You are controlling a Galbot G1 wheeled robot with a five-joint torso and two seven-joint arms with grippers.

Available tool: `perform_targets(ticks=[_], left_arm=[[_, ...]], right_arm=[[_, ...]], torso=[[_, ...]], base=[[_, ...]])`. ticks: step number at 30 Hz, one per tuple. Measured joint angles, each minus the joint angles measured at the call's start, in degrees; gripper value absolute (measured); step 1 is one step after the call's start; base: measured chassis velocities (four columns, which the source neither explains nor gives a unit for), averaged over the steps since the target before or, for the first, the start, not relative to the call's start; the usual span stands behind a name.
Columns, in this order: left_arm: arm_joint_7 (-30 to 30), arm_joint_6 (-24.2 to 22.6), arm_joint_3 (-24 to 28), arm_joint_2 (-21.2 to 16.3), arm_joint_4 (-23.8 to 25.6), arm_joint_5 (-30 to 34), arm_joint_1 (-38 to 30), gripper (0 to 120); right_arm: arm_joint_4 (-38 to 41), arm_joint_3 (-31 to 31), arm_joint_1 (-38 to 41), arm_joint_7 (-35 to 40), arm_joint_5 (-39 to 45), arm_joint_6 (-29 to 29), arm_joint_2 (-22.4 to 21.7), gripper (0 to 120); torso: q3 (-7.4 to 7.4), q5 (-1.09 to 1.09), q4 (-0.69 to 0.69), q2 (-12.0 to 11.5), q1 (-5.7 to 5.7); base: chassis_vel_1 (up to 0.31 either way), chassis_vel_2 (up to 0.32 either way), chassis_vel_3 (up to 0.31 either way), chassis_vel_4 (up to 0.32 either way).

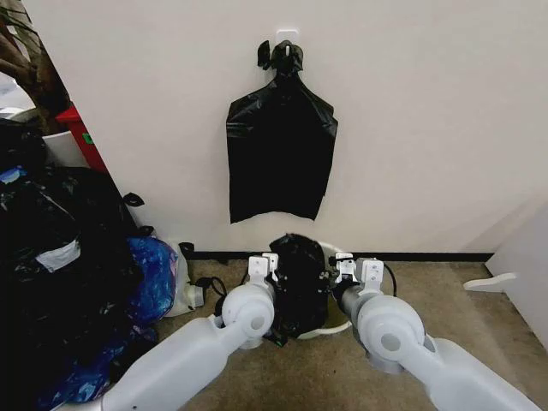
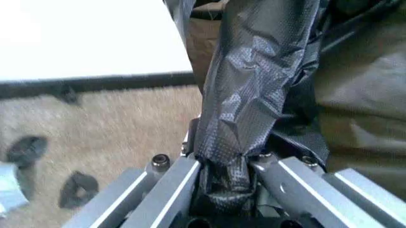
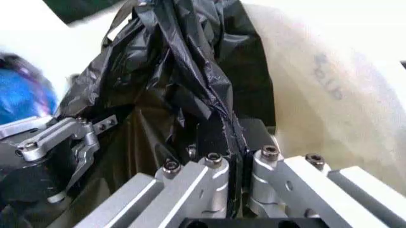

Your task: Place the garbage bag over the trash bin.

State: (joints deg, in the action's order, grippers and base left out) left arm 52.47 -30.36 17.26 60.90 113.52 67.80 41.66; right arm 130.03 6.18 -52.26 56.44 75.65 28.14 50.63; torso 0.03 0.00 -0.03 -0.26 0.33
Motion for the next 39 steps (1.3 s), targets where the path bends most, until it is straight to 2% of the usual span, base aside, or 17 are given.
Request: perform_targets(ticks=[8, 10, 14, 27, 31, 35, 39], left_arm=[[-1.72, -0.68, -8.22, -5.60, 6.75, 0.37, 3.83, 2], [-2.52, -0.90, -10.53, -6.74, 8.27, 0.35, 5.56, 2], [-4.18, -1.01, -12.85, -7.76, 9.99, 0.02, 7.22, 2], [-9.58, 0.15, -18.88, -10.86, 14.10, -1.97, 12.25, 2], [-11.30, 0.63, -20.96, -11.68, 16.09, -2.07, 14.26, 2], [-14.17, 1.73, -23.06, -13.10, 18.78, -2.89, 17.24, 2], [-15.32, 2.21, -23.50, -13.49, 19.56, -3.48, 18.33, 2]], right_arm=[[6.05, -2.89, -0.31, -0.40, 1.36, 0.41, -2.64, 0], [6.64, -3.78, -0.20, -1.29, 1.51, 0.91, -3.19, 0], [6.55, -5.90, -0.53, -2.33, 1.56, 1.27, -4.65, 0], [4.10, -13.86, -1.91, -3.99, 5.40, 2.94, -7.42, 0], [1.68, -15.90, -2.83, -6.52, 5.47, 3.53, -7.64, 0], [-2.16, -18.74, -4.41, -14.20, 5.45, 3.91, -7.70, 0], [-3.80, -19.88, -4.88, -18.65, 5.45, 3.99, -7.75, 0]], torso=[[-0.01, 0.00, -0.02, 0.00, -0.01], [-0.01, 0.02, 0.03, 0.00, -0.01], [-0.01, 0.01, -0.02, 0.00, -0.01], [-0.01, 0.01, -0.01, 0.00, -0.01], [-0.01, 0.01, 0.00, 0.00, -0.01], [-0.01, 0.02, 0.00, 0.00, -0.01], [-0.01, 0.02, 0.00, 0.00, -0.01]], base=[[0.000, 0.000, 0.000, 0.000], [0.000, 0.000, 0.000, 0.000], [0.000, 0.000, 0.000, 0.000], [0.000, 0.000, 0.000, 0.000], [0.000, 0.000, 0.000, 0.000], [0.000, 0.000, 0.000, 0.000], [0.000, 0.000, 0.000, 0.000]])
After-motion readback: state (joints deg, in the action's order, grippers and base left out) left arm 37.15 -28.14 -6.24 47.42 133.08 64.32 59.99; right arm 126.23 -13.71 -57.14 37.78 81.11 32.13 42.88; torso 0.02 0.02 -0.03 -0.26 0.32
